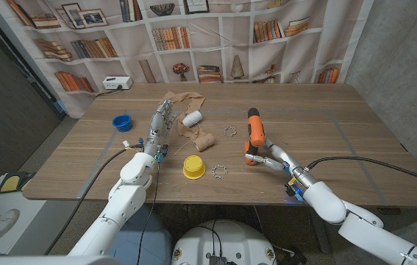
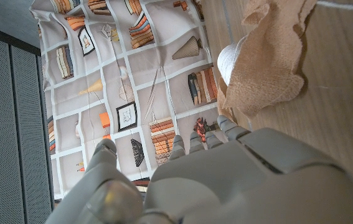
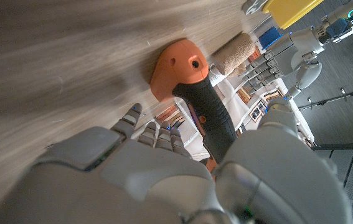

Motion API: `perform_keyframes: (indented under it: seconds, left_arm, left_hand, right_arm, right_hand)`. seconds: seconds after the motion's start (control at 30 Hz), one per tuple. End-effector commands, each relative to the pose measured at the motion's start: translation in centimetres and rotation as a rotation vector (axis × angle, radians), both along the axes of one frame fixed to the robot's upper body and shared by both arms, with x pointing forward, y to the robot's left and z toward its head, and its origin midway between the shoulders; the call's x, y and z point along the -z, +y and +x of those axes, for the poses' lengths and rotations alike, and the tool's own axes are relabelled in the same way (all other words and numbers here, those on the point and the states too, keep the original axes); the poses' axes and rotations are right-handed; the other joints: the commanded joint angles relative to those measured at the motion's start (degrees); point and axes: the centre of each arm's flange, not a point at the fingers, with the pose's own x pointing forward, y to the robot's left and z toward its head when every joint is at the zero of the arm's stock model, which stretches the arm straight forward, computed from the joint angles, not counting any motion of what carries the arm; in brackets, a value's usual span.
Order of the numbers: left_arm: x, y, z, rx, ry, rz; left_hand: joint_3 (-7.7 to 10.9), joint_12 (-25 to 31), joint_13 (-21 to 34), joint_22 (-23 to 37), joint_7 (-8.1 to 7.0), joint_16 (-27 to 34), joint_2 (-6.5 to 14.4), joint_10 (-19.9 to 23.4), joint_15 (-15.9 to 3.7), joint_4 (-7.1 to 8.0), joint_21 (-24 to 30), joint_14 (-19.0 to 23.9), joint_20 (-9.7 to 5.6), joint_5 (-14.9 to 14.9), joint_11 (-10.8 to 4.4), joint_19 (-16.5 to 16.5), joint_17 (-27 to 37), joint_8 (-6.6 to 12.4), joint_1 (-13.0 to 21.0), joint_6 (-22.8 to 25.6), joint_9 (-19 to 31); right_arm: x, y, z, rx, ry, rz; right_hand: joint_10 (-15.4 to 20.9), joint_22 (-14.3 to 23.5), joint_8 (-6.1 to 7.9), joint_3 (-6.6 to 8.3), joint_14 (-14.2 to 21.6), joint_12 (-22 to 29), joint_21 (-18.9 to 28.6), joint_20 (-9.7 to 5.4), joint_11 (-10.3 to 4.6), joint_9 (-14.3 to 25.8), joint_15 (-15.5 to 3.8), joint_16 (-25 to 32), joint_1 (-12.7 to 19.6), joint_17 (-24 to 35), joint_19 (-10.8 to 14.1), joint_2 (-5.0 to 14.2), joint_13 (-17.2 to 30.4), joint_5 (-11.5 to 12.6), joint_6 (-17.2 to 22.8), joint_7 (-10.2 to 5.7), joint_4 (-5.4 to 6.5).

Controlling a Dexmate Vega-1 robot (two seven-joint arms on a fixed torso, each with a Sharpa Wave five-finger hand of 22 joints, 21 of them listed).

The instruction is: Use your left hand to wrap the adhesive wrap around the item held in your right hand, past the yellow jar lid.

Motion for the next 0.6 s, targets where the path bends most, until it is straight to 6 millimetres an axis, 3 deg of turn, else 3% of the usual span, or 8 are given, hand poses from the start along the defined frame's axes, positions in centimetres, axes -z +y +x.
perform_keyframes:
  seconds: [0.03,0.6]
  left_arm:
    - [0.19,-0.03,0.18,0.000,0.008,0.000]
    - [0.39,-0.37,-0.14,-0.005,0.010,-0.003]
  left_hand:
    - [0.34,0.13,0.14,0.14,0.06,0.26,0.49,0.11,0.30,-0.22,0.03,-0.21,-0.12,-0.18,-0.14,-0.24,0.16,0.16,-0.07,0.21,0.12]
    - [0.34,0.17,0.14,0.14,0.04,0.27,0.47,0.21,0.35,-0.21,0.02,-0.18,-0.06,-0.19,-0.12,-0.25,0.16,0.14,-0.11,0.20,0.12]
  right_arm:
    - [0.09,0.41,0.49,-0.010,0.006,0.002]
    - [0.24,0.44,0.71,-0.005,-0.009,0.005]
  right_hand:
    - [0.01,0.13,0.24,-0.20,-0.22,0.26,-0.10,0.24,0.21,0.26,0.12,0.13,0.63,0.14,0.50,0.07,0.19,0.39,0.08,0.36,-0.20]
    - [-0.68,0.13,0.44,-0.33,-0.06,-0.04,-0.11,0.22,0.14,0.30,0.54,0.12,0.82,0.15,0.61,0.29,0.17,0.41,0.86,-0.15,-0.07]
